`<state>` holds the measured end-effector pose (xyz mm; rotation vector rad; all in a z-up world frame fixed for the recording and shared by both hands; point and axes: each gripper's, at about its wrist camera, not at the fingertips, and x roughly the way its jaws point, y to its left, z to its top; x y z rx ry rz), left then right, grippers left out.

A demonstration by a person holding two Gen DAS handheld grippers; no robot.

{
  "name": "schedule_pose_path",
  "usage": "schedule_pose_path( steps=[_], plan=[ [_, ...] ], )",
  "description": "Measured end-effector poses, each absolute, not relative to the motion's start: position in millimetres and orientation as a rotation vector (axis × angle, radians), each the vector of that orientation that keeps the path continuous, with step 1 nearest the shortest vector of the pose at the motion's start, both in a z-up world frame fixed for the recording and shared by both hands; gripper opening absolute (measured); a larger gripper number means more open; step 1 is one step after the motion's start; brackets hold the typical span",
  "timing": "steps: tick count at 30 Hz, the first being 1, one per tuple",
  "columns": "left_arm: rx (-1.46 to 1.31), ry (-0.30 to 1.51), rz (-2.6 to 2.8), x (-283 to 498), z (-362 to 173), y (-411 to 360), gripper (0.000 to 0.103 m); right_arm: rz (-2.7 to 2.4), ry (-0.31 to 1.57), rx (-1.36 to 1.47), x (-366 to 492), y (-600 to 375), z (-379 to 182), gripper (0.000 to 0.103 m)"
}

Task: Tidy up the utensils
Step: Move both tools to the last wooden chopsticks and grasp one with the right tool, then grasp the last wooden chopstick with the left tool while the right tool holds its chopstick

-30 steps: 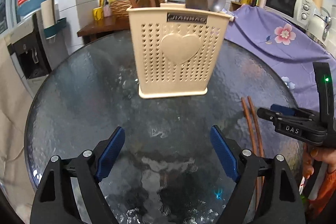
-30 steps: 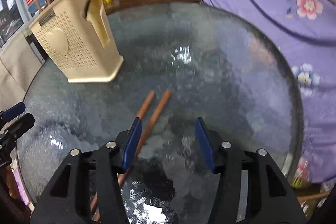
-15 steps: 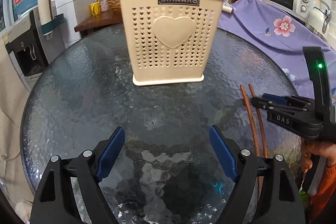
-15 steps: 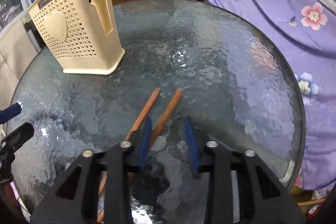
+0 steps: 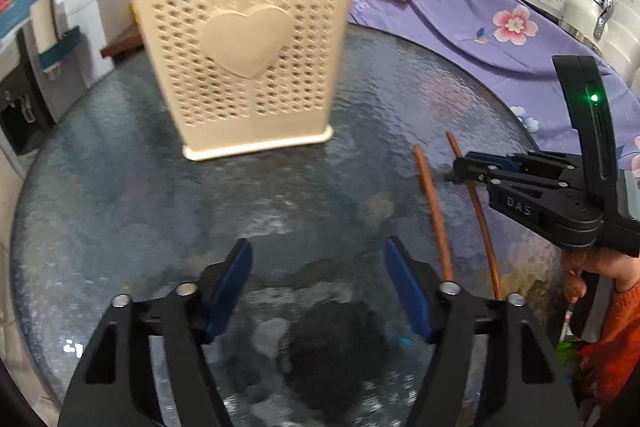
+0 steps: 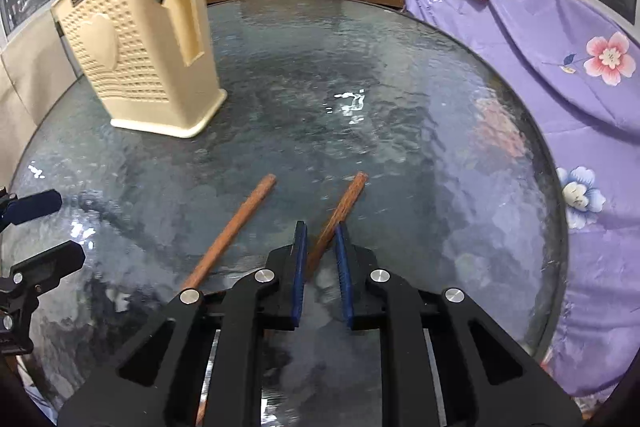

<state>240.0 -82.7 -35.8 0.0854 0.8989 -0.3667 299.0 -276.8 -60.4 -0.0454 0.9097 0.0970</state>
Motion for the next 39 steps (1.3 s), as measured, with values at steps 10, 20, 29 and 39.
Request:
schedule_pose_path(
  steps=[10,20,29,39],
  plan=[
    [0.082,0.979,-0.486,262,-41,-141,0.047,0.097,0.923,-0.009,318,-307,-60,0.014],
    [0.145,0.998,-0.449,289,-52,-178,0.038,0.101,0.928,0.029,330,-318,-61,0.014],
    [0.239,0.962,-0.407,303,-58,-191,0.008,0.088,0.938,0.043,335,-317,-61,0.014],
    [0.259,0.955,-0.396,302,-60,-181,0.007,0.044,0.952,-0.014,343,-296,-61,0.014]
  ],
)
